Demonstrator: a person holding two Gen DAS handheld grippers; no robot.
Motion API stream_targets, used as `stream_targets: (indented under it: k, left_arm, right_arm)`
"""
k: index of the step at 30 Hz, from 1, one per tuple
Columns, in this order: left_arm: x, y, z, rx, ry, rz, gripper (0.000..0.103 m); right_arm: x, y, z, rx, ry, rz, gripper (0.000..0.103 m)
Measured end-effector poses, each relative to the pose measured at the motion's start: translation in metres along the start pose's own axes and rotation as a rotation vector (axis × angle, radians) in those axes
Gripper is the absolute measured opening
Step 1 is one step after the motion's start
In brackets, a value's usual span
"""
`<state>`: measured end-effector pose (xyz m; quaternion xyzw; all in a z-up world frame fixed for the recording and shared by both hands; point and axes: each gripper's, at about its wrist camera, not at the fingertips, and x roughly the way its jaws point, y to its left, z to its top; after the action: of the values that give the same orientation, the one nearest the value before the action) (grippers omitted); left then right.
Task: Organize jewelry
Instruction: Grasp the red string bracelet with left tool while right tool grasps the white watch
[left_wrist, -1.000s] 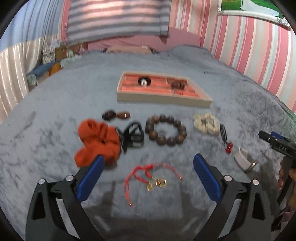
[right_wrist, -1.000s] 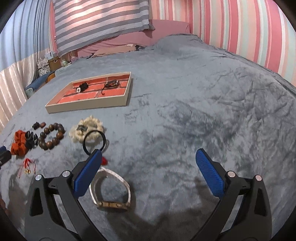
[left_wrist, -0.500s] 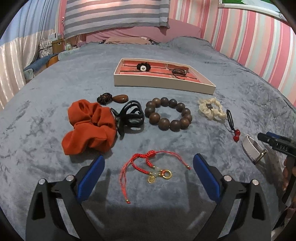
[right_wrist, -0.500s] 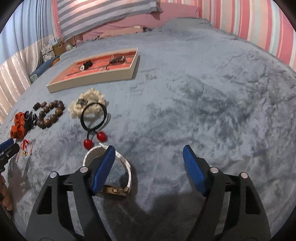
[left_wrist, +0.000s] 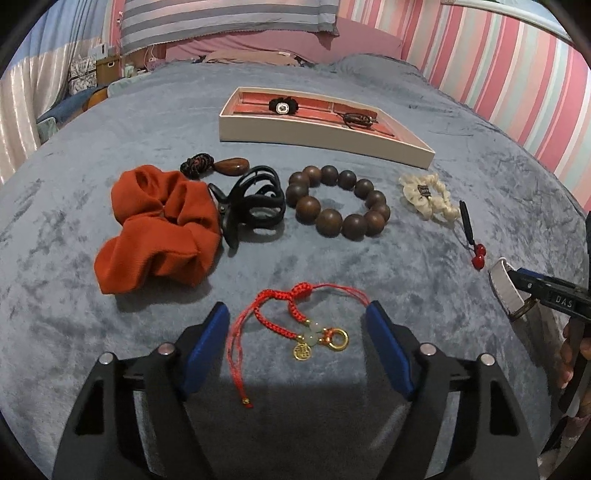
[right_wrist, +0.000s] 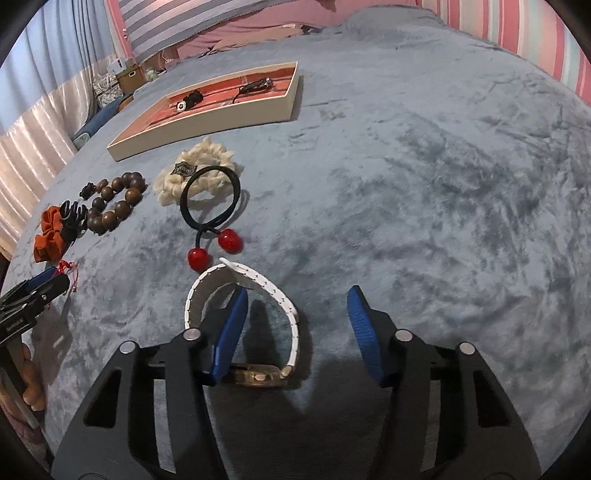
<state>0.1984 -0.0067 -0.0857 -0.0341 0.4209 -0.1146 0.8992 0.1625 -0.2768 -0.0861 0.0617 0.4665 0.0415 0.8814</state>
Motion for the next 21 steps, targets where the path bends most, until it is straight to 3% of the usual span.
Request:
stream_targets:
  k: [4,7,14,16,21]
  left_arm:
    - [0.001,0.000,0.000,0.007,0.004,0.001,0.075]
    - [0.003,-0.001,0.000,0.008,0.005,-0.001,0.074]
    - [0.007,-0.002,0.002,0.021,0.010,0.004,0.058]
    - [0.008,-0.002,0.003,0.022,0.012,0.002,0.057]
    - [0.012,0.004,0.007,-0.001,0.012,0.001,0.038]
  right_arm:
    - [0.006,0.006,-0.001,-0.007,0.032,0.013,0.046]
    - [0.009,0.013,-0.002,-0.032,0.031,-0.025,0.041]
    - [0.007,0.017,-0.004,-0.046,0.019,-0.025,0.027]
    - [0.008,0.019,-0.004,-0.055,0.013,-0.036,0.027]
    - [0.007,0.023,-0.005,-0.064,0.004,-0.049,0.026]
